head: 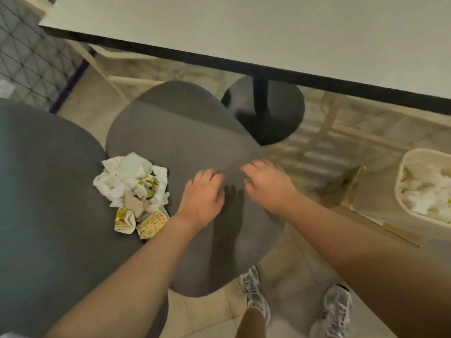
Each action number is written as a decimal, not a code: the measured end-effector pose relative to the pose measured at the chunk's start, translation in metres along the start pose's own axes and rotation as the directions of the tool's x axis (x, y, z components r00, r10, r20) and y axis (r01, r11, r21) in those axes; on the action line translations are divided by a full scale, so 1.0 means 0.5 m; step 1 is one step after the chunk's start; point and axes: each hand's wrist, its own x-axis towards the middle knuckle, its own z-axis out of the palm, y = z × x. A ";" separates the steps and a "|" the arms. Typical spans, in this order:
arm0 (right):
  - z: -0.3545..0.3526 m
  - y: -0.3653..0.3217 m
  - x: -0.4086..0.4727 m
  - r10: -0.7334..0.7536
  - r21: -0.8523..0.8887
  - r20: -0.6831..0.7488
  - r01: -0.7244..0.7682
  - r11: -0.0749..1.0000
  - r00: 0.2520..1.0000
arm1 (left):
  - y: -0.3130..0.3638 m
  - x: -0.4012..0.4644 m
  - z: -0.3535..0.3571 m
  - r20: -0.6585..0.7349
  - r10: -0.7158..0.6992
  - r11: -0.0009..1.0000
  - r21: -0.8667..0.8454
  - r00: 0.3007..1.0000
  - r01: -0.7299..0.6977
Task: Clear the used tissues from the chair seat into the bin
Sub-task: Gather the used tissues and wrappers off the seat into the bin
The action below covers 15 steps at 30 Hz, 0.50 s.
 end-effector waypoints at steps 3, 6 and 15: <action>0.025 -0.071 0.045 -0.070 -0.016 0.064 0.071 0.997 0.995 | -0.088 -0.025 0.006 0.007 -0.112 0.994 -0.017 0.994 0.112; 0.046 -0.135 0.083 -0.130 -0.026 0.124 0.135 0.991 0.984 | -0.160 -0.047 0.018 0.002 -0.219 0.975 -0.041 0.976 0.219; 0.104 -0.223 0.193 -0.309 0.024 0.308 0.317 0.948 0.900 | -0.242 -0.083 0.074 0.057 -0.455 0.876 -0.153 0.889 0.458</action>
